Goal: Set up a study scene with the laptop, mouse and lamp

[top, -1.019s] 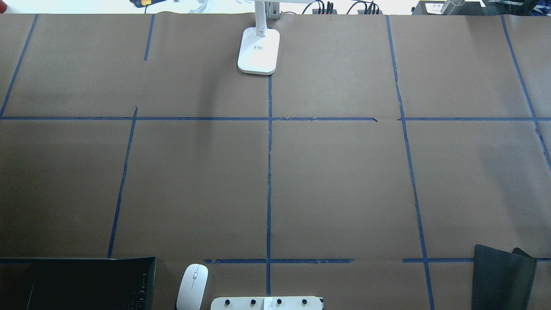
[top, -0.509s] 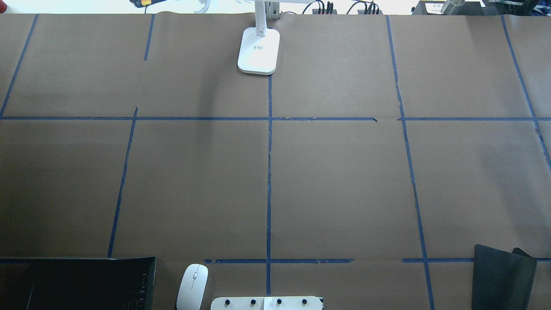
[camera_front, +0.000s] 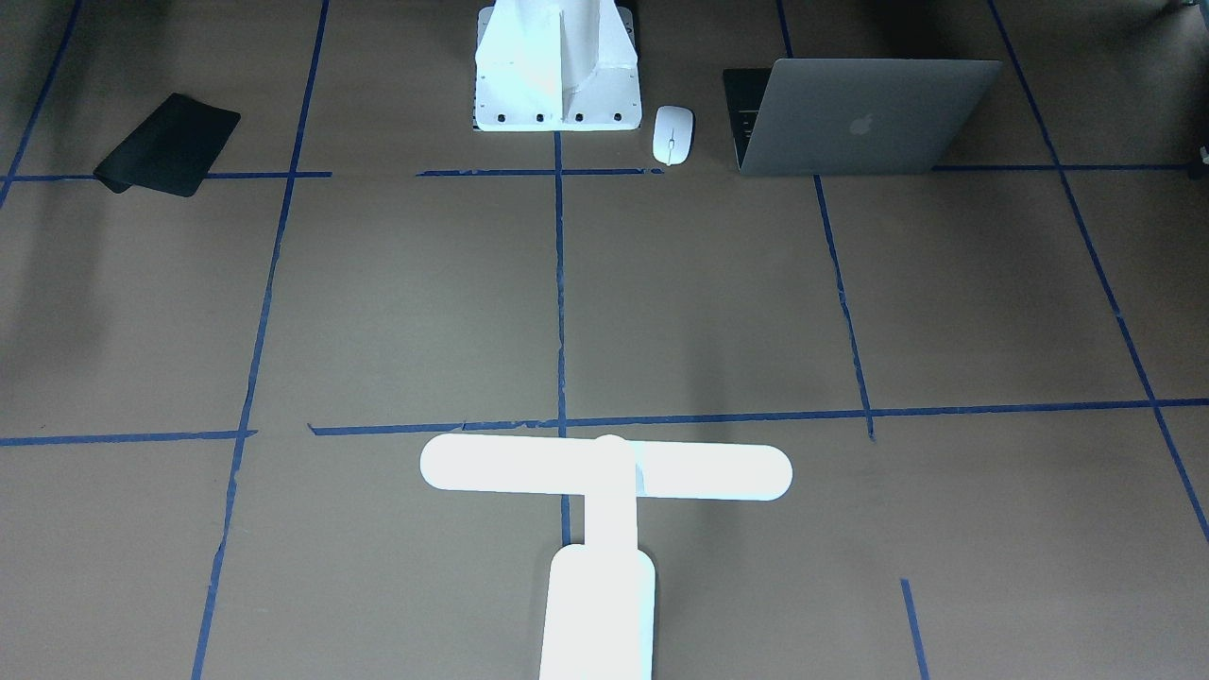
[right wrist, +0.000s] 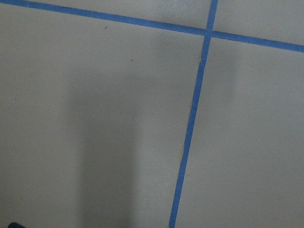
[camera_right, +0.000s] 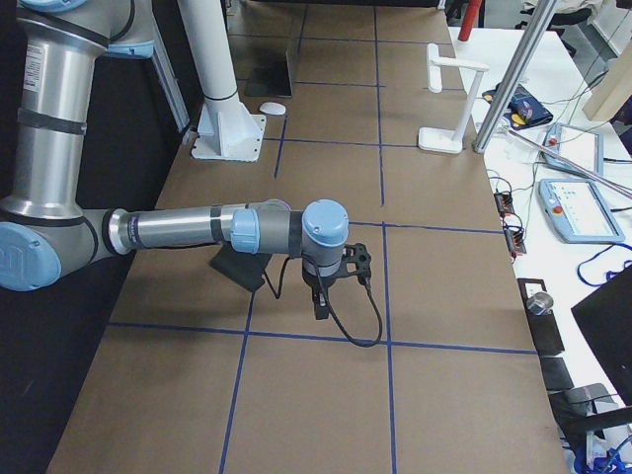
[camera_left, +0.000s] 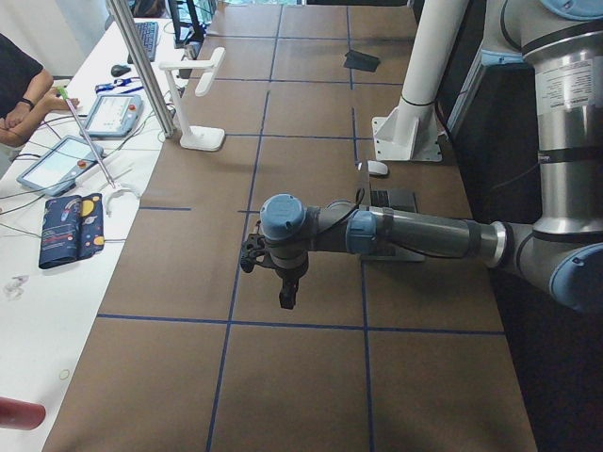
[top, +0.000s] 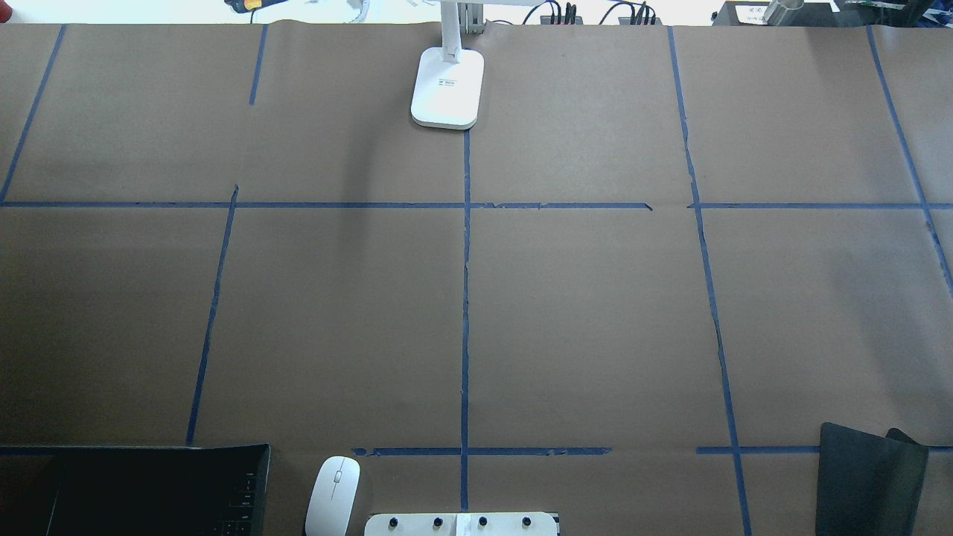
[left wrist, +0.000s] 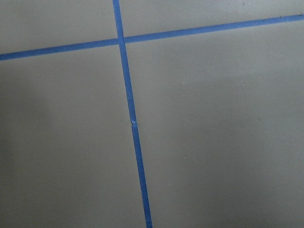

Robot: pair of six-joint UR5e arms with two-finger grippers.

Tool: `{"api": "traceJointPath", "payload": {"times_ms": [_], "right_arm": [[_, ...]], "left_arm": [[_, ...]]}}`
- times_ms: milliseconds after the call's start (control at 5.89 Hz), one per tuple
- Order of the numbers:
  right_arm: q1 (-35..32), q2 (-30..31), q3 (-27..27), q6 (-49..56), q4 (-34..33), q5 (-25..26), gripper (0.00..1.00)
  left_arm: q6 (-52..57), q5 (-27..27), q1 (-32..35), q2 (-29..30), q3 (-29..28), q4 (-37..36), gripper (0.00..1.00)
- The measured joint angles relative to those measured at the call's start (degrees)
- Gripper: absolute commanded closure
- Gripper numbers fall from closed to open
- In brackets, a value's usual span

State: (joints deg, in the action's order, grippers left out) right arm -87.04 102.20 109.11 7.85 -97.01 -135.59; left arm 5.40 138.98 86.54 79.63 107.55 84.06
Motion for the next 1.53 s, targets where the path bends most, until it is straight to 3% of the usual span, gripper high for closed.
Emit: {"api": "traceJointPath", "payload": {"times_ms": [509,849,1189,1528], "right_arm": [[0.1,-0.7,1.3,-0.1,0.0,-0.2,0.00],[0.4,-0.8,1.7,0.0,0.1,-0.2,0.00],[0.8,-0.9,1.7,0.0,0.0,-0.2,0.00],[1.0,-0.9,1.0,-0.2,0.0,-0.3,0.00]], "left_arm": [[-5.7,4.1,-7.8,0.0,6.8,-0.1,0.00],[-24.1,3.9,-14.5,-0.2,14.9,-0.2,0.00],[-47.7,3.1,-19.5,-0.2,18.4,-0.1,0.00],[-73.4,-1.7,-29.5,-0.1,25.1,-0.2,0.00]]}}
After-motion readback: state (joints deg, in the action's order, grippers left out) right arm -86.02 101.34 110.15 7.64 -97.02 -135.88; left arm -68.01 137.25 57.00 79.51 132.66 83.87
